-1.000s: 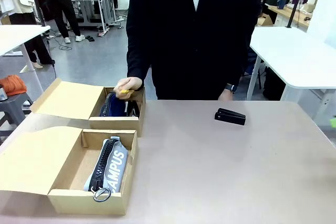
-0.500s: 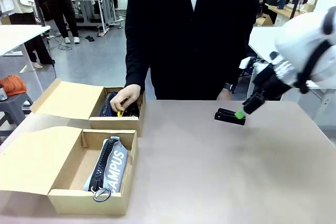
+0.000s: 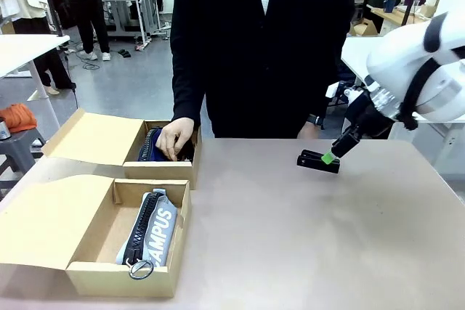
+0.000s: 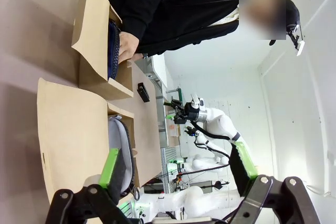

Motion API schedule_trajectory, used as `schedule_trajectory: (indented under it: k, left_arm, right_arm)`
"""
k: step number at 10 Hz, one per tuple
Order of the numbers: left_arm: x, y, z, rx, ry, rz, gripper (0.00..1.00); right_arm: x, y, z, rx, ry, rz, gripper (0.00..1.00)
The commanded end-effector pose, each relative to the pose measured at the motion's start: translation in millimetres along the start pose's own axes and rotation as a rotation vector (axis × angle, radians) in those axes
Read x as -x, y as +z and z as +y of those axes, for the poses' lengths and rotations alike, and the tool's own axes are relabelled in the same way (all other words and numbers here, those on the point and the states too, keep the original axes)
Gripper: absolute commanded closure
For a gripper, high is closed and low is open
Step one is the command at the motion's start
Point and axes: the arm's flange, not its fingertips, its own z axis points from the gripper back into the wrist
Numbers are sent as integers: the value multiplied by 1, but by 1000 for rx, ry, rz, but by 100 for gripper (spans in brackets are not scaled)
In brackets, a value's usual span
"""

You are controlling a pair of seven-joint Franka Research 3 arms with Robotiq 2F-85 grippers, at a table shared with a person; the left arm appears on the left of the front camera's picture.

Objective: Place items inside the box.
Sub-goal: Pick up a Pencil pouch or Stapler and place it inside the Mailer Box closest to the robot.

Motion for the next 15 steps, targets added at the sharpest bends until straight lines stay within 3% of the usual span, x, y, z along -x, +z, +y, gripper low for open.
schedule_trajectory:
  k: [1, 2, 3, 4, 5, 8, 10, 14, 15]
  left_arm:
    - [2, -1, -1, 22, -21, -14, 0]
    - [2, -1, -1, 22, -21, -14, 0]
    - [2, -1, -1, 22, -21, -14, 0]
    - [2, -1, -1, 22, -21, -14, 0]
    - [2, -1, -1, 22, -21, -14, 0]
    - [2, -1, -1, 22, -21, -14, 0]
    - [2, -1, -1, 22, -21, -14, 0]
    - [2, -1, -1, 22, -21, -14, 0]
    - [2, -1, -1, 22, -21, -14, 0]
  right_arm:
    - [0, 3, 2, 5, 0, 1, 0]
    - [33, 40, 32, -216, 6, 98, 0]
    - [66, 75, 45, -306, -26, 110, 0]
    - [94, 101, 58, -295, -79, 165, 0]
    - [119, 125, 79, -256, -112, 131, 0]
    - [196, 182, 142, -19, -240, -74, 0]
    - [251, 202, 154, 58, -385, -209, 0]
    - [264, 196, 140, 118, -449, -280, 0]
    - [250, 222, 127, 59, -436, -240, 0]
